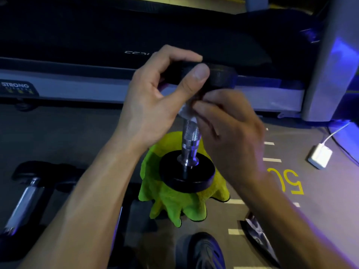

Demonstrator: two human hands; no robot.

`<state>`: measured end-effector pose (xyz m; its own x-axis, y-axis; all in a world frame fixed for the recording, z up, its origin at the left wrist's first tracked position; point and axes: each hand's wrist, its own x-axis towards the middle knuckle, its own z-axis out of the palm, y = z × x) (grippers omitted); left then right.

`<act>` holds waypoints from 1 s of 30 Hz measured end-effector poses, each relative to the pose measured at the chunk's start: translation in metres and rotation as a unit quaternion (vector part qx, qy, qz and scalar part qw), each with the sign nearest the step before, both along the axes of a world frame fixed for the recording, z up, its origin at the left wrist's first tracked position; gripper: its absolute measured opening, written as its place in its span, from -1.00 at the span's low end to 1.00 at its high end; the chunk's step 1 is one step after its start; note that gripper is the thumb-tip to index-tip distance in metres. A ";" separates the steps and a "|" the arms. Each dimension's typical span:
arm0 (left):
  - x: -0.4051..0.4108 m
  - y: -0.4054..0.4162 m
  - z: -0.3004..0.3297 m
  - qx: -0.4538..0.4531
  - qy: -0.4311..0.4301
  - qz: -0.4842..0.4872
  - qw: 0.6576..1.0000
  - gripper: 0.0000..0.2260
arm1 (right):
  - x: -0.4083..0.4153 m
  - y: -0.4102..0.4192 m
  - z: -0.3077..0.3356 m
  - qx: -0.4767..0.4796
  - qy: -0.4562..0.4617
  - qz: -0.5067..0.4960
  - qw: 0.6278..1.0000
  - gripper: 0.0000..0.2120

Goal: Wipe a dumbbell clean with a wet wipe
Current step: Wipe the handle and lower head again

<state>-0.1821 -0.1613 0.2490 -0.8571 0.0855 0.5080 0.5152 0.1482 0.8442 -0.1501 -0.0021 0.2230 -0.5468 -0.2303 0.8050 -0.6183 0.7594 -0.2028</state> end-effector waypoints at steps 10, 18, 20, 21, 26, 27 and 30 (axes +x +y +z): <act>0.000 0.000 0.000 0.012 -0.008 -0.013 1.000 -0.81 | 0.001 -0.015 -0.006 0.017 0.018 -0.004 1.000 -0.86; 0.001 0.007 0.003 -0.014 0.019 -0.007 1.000 -0.83 | 0.010 -0.002 -0.012 -0.031 0.028 0.001 0.999 -0.76; -0.001 0.005 0.001 0.011 0.011 -0.007 1.000 -0.83 | 0.011 0.009 -0.013 -0.124 -0.003 -0.040 0.991 -0.81; -0.001 0.003 0.000 0.021 0.008 -0.010 1.000 -0.84 | 0.009 0.012 -0.012 -0.181 -0.027 -0.051 0.982 -0.82; 0.003 -0.002 0.000 0.021 0.007 -0.016 1.000 -0.88 | 0.009 -0.016 -0.012 -0.282 -0.054 -0.043 0.957 -0.90; 0.003 -0.003 0.001 0.021 0.004 -0.016 1.000 -0.88 | 0.009 -0.020 -0.013 -0.266 -0.044 -0.049 0.962 -0.90; 0.004 -0.005 0.000 0.015 0.000 -0.016 1.000 -0.88 | 0.012 -0.015 -0.016 -0.219 -0.048 -0.034 0.974 -0.90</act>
<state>-0.1778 -0.1660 0.2494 -0.8544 0.0986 0.5101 0.5187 0.1060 0.8484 -0.1378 -0.0171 0.2071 -0.6257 0.1625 0.7629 -0.5326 0.6257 -0.5700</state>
